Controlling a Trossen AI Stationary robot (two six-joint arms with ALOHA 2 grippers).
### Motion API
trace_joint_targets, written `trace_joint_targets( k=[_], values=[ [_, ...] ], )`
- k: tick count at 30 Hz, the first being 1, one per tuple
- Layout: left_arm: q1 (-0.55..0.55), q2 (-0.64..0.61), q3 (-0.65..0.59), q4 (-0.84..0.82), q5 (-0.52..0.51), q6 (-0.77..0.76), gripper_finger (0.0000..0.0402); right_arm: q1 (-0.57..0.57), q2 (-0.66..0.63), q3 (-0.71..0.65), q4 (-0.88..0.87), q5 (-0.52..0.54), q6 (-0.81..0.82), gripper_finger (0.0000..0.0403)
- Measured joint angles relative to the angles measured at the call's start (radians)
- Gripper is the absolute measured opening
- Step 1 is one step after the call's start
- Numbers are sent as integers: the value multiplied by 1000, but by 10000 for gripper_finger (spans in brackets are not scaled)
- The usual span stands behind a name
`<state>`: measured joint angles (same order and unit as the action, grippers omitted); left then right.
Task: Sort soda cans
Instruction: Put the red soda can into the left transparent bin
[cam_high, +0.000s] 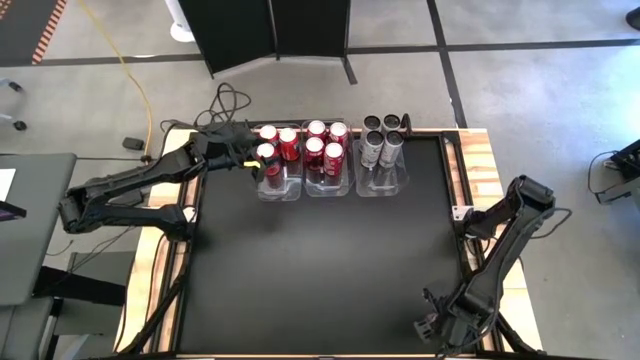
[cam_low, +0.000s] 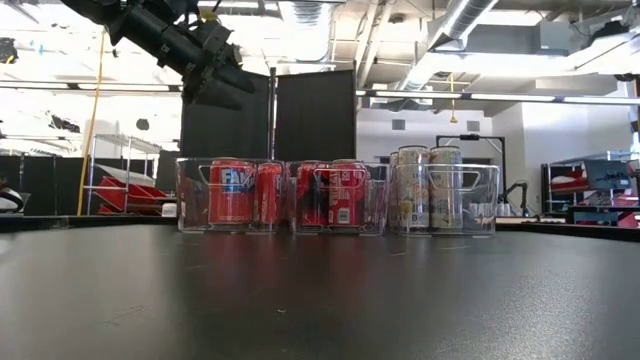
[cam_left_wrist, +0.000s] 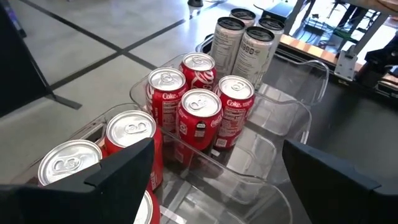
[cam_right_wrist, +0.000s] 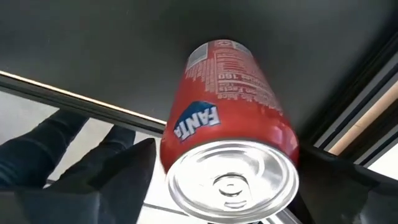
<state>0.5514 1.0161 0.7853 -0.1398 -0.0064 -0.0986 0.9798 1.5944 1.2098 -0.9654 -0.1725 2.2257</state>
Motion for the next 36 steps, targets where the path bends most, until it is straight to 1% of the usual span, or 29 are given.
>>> trace_joint_targets(
  k=[5, 7, 12, 15, 19, 23, 26, 29, 32, 36],
  values=[
    [0, 0, 0, -3, -57, -48, 350, 0, -5, 2, -30, 10, 0, 297],
    [0, -6, 0, -2, -70, -53, 350, -1, -5, 3, -45, 11, -7, 279],
    [0, -24, 29, -26, -111, -30, 350, -44, -15, 2, -95, 12, -99, 275],
    [0, -24, 81, -83, -122, -4, 348, -105, -24, 23, -192, 24, -207, 276],
    [0, -20, 143, -166, -124, 34, 337, -230, -37, 88, -338, 43, -453, 276],
    [0, -19, 182, -218, -131, 50, 329, -391, -37, 167, -420, 114, -760, 276],
    [0, -20, 203, -259, -133, 50, 328, -523, -38, 222, -415, 186, -998, 276],
    [0, -19, 209, -262, -150, 34, 328, -657, -38, 281, -409, 227, -1218, 276],
    [0, -19, 223, -281, -152, 21, 328, -796, -38, 337, -374, 237, -1415, 276],
    [0, -19, 240, -368, -152, -13, 327, -957, -36, 390, -271, 234, -1588, 276]
  ],
)
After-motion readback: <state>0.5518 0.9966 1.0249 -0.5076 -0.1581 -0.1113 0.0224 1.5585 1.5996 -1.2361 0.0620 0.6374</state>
